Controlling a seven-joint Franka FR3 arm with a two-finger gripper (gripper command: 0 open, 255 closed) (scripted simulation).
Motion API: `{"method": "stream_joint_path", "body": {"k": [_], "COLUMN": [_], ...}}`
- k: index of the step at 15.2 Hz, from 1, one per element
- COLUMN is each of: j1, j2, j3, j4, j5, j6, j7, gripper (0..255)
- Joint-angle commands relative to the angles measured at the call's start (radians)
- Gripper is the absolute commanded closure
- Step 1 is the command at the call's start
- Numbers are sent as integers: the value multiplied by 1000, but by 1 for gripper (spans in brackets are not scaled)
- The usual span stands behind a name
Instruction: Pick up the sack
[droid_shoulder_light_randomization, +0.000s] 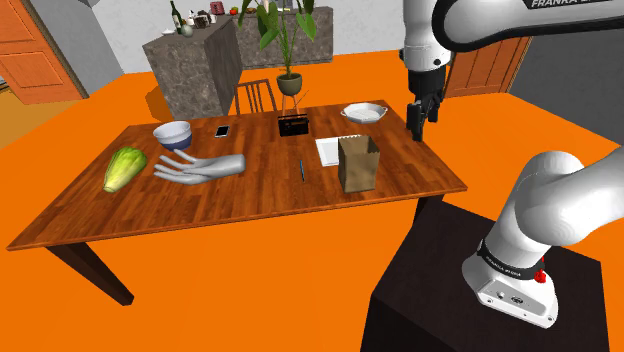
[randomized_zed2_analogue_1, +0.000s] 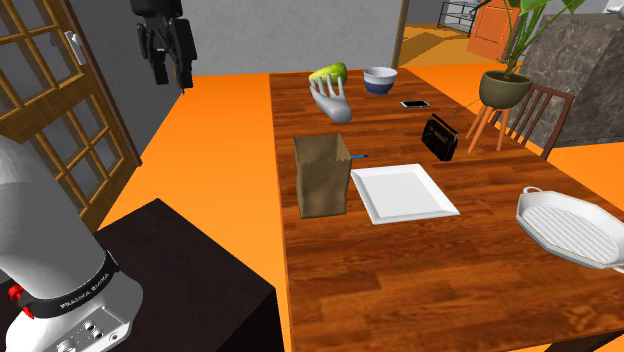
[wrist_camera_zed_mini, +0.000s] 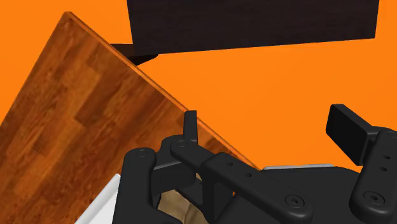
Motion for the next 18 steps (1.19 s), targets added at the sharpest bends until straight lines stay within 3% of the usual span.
{"method": "stream_joint_path", "body": {"k": [1, 9, 18], "j1": [0, -19, -32], "j2": [0, 214, 521], "j3": [0, -52, -100], "j4": [0, -28, 55], "j5": [0, -25, -24], "j6": [0, 299, 587], "j7": [0, -31, -74], "gripper": [0, 0, 0]}}
